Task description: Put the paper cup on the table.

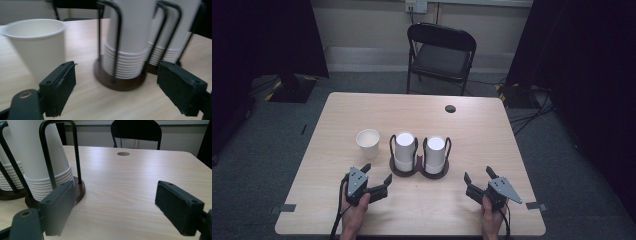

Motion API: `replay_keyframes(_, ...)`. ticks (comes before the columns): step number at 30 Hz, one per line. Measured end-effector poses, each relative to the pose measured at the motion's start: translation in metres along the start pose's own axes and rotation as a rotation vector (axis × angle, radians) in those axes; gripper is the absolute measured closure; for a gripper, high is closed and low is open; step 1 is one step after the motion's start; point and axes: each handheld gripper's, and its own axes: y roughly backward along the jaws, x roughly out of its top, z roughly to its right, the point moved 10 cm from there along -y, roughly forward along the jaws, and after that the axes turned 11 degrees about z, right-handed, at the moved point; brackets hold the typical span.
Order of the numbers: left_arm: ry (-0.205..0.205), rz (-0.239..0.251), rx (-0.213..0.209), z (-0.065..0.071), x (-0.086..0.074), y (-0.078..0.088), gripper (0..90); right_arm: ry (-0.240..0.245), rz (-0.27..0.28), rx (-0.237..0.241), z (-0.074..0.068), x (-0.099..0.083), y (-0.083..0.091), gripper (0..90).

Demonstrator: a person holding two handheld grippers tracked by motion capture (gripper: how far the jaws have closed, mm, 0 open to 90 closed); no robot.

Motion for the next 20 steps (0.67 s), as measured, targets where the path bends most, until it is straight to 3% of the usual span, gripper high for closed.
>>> replay_keyframes(1, -0.02, -0.003, 0.007, 0.003, -0.001, 0.0, 15.5, 0.001, 0.0, 0.0, 0.0, 0.0, 0.0, 15.6)
replay_keyframes(4, -0.029, 0.003, -0.01, 0.014, -0.002, 0.0, 15.6, -0.001, -0.001, -0.001, 0.0, 0.0, 0.0, 15.6)
replay_keyframes(8, -0.036, 0.006, 0.005, 0.019, -0.008, -0.001, 15.6, 0.0, -0.001, -0.001, 0.0, 0.0, 0.0, 15.6)
replay_keyframes(11, -0.048, 0.022, 0.024, 0.015, -0.012, 0.001, 15.8, 0.0, 0.001, -0.003, 0.0, 0.0, 0.0, 15.6)
replay_keyframes(13, -0.028, 0.015, 0.034, 0.012, -0.016, 0.001, 15.8, 0.0, 0.002, -0.002, 0.0, 0.0, 0.0, 15.6)
replay_keyframes(17, -0.029, 0.031, 0.041, 0.01, -0.015, 0.001, 15.5, 0.002, -0.005, 0.001, -0.001, 0.0, 0.0, 15.6)
replay_keyframes(20, -0.037, 0.033, 0.058, 0.008, -0.014, 0.0, 15.5, 0.001, -0.033, -0.004, 0.0, -0.003, -0.001, 15.4)
